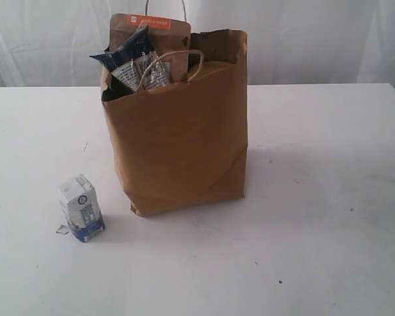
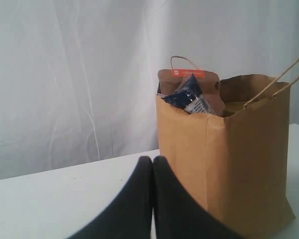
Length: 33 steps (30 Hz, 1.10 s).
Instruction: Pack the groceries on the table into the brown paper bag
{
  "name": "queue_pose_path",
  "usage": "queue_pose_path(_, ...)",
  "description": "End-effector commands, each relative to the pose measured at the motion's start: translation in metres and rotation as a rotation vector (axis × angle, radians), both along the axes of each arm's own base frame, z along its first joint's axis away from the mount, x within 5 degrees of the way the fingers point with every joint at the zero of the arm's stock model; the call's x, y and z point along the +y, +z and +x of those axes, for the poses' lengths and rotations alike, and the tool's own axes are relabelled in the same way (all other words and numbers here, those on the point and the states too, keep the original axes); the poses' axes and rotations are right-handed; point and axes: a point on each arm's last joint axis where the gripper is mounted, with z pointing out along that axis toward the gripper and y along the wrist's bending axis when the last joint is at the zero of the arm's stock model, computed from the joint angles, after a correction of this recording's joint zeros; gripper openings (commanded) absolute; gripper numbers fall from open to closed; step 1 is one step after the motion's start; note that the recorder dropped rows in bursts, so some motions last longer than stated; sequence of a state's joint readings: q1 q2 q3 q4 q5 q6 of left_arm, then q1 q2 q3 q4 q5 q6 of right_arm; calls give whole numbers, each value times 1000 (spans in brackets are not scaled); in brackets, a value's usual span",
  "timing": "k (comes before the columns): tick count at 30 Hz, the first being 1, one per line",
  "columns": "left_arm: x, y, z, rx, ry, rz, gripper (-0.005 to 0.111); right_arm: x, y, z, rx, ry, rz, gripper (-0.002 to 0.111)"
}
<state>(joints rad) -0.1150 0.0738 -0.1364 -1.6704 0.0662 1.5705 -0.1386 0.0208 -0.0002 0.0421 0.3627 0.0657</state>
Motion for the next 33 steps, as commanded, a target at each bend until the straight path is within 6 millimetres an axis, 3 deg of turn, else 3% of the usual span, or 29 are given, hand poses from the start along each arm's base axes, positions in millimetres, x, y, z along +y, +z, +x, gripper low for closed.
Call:
queue_pose_path(1, 0, 2, -1, -8, -7, -15, 0, -2, 2, 0, -20, -24, 3, 0)
queue_pose_path(24, 4, 4, 0, -7, 46, -20, 0, -2, 2, 0, -20, -24, 3, 0)
queue_pose_path(26, 0, 13, -4, -76, 17, 100, 0, -2, 2, 0, -20, -24, 3, 0)
queue_pose_path(33, -10, 21, -11, -100, -120, 71, 0, -2, 2, 0, -20, -24, 3, 0)
